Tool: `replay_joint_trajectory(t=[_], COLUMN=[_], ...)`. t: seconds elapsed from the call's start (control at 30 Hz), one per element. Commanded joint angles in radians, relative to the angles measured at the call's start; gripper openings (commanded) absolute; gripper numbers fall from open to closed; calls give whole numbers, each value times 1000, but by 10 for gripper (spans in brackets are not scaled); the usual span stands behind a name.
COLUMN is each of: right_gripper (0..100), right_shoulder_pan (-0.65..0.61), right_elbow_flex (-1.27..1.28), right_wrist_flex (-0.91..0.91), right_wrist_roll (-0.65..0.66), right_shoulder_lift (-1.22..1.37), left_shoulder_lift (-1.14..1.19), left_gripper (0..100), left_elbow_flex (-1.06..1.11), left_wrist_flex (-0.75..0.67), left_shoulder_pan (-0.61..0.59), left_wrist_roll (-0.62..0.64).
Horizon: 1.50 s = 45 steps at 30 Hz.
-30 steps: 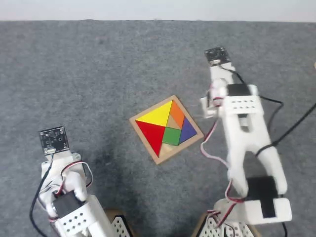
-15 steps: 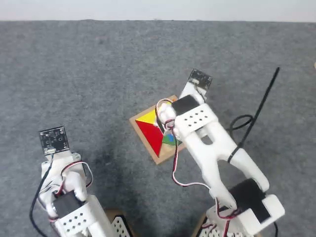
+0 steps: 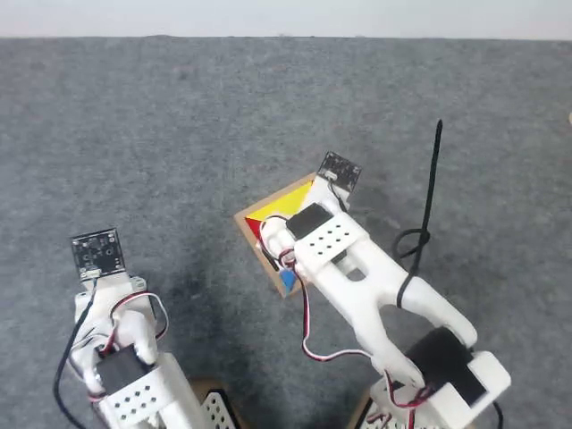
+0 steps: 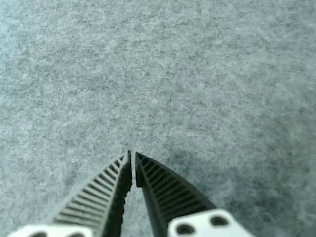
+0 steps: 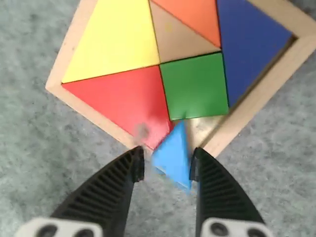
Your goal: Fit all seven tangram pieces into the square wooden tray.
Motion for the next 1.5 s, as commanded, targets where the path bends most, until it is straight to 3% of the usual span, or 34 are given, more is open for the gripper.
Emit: replay_joint_trajectory(t=[0.0,0.47,0.6,0.7,0.8,0.87,0.93,1.03,1.1,1.23,1.33,1.47], right_gripper=[151,151,151,151,151,151,151,148,148,148,148,148], right_shoulder_pan=[-2,5,119,254,367,437,512,648,714,799,805,806], right_elbow_flex=[12,-20,-43,-29,44,123,222,377,477,661,701,706], right_wrist_flex=[-13,-51,-53,-56,-58,-58,-58,-101,-193,-377,-421,-426], right_wrist_roll=[-12,14,95,167,288,436,660,1039,1197,1237,1267,1270], right_shoulder_lift=[-18,-27,-84,-213,-371,-463,-538,-607,-630,-638,-648,-641], left_shoulder_lift=[-8,-8,-9,-9,-11,-9,-3,-2,5,183,456,756], left_gripper=[15,15,15,15,15,15,15,16,16,32,111,181], left_elbow_flex=[-7,-7,-7,-7,-24,-71,-143,-272,-321,-386,-507,-739], left_wrist_flex=[2,2,-9,-94,-127,-130,-83,55,71,66,72,213], left_shoulder_pan=[5,5,5,-3,-23,-23,-3,95,163,287,382,559], left_wrist_roll=[-12,-12,-12,-9,-21,-115,-189,-198,-198,-222,-224,-224])
